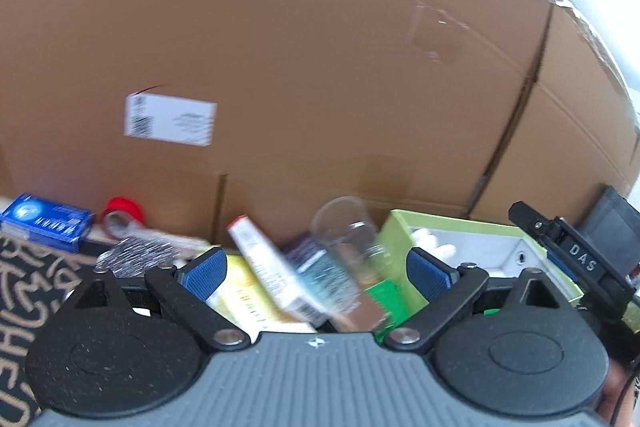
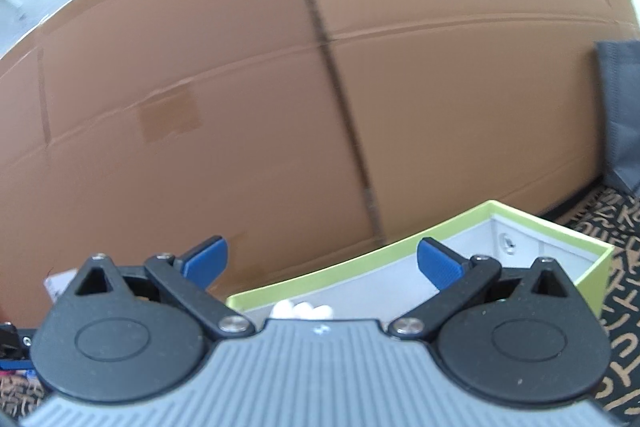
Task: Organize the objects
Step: 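Grasp the white glove with the left tool while the right tool grasps a white box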
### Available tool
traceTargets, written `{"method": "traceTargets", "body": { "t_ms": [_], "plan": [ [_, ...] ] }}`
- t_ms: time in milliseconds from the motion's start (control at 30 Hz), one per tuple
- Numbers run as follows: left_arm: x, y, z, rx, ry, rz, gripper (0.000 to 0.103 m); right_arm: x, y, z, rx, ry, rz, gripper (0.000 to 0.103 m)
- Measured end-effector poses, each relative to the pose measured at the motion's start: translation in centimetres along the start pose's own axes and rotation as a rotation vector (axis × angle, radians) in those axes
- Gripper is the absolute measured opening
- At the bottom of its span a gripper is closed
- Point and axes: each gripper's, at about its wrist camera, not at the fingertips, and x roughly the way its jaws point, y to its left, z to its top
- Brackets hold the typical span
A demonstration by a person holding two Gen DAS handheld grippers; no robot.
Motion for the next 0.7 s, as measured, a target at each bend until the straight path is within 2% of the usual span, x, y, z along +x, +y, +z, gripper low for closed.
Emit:
{"method": "traceTargets", "body": {
  "t_ms": [233,500,567,633,700],
  "plan": [
    [-0.8,4.7,-0.9,-0.103,-0.008,0.09,0.099,-0.6,4.2,-1.2,-0.096,0.033,0.115,0.103],
    [-1.5,10.1,-2.6,-0.185,-0.015,0.197,0.099,-1.5,9.1,-3.5,-0.216,0.105,0.308,0.103],
    [-1.2,11.3,-3.5,-0.207,-0.007,0.209,0.099,-1.5,10.4,-4.4,-0.253,0.143,0.353,0.103],
    [-0.8,12.3,-4.1,-0.228,0.036,0.213,0.098,-1.3,11.4,-5.3,-0.278,0.193,0.392,0.103],
    [-0.9,13.0,-3.9,-0.266,0.061,0.195,0.098,-0.9,12.2,-6.1,-0.29,0.258,0.429,0.103]
  ]
}}
